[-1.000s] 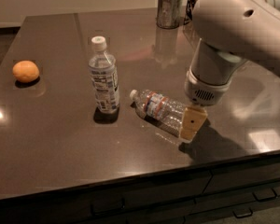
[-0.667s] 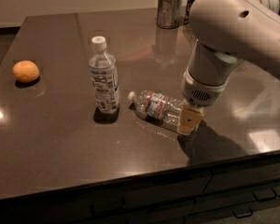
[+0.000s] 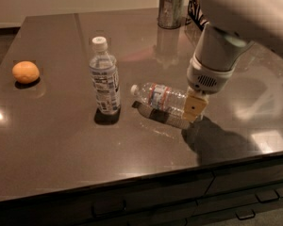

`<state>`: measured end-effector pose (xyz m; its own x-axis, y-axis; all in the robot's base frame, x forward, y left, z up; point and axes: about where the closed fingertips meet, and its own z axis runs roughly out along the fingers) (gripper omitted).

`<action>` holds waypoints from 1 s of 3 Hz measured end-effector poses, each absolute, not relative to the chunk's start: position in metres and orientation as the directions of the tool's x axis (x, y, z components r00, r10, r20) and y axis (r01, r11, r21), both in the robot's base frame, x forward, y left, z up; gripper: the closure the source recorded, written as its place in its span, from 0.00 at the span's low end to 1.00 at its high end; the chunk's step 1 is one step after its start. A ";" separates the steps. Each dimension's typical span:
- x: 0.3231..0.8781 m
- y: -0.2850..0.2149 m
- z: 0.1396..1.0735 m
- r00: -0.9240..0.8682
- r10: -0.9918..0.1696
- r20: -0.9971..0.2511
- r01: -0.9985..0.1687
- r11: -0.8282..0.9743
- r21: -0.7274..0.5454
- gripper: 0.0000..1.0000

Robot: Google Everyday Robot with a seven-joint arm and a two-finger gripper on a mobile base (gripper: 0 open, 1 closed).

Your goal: Pick water bottle

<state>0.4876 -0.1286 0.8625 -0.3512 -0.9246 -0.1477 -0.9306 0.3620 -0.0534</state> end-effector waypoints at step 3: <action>0.540 -0.136 0.958 -0.200 -0.945 -0.260 -0.971 0.226 -0.075 1.00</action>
Offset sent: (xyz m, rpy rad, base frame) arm 0.0669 -0.0321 0.1056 0.1207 -0.0213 0.1385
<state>0.5404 -0.1357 0.9575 -0.2004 -0.9447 -0.2596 -0.9712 0.2265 -0.0746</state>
